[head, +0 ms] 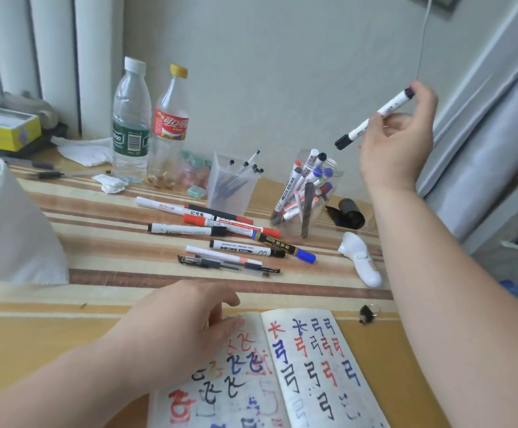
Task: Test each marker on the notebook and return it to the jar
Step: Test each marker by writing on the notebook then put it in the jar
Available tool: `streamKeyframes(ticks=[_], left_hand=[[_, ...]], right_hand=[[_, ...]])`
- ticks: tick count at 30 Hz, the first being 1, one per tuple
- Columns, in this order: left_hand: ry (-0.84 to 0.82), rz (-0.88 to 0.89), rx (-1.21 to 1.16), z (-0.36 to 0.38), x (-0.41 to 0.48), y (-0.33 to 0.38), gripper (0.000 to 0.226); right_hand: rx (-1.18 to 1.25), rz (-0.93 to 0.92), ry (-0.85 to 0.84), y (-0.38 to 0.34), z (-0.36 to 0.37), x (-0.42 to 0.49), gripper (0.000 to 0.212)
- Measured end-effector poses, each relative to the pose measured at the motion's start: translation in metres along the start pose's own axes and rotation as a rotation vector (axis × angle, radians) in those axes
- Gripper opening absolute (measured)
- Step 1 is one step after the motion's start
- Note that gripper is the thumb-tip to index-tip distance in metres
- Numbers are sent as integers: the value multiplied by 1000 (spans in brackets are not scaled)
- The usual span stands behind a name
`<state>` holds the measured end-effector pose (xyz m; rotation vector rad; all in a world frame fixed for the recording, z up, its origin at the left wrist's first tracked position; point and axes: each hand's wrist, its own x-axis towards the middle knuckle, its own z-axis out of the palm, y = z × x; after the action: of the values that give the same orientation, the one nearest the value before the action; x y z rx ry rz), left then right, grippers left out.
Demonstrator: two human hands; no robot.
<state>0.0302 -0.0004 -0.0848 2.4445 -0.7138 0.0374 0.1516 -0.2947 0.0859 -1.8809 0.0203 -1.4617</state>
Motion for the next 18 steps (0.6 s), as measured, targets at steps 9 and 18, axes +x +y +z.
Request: streamKeyframes(ticks=[9, 18], left_hand=[[6, 10, -1, -1, 1, 1, 26], [0, 2, 10, -1, 1, 1, 29]], right_hand=[[-358, 236, -434, 34, 25, -18, 45], [-446, 455, -737, 42, 8, -23, 36]])
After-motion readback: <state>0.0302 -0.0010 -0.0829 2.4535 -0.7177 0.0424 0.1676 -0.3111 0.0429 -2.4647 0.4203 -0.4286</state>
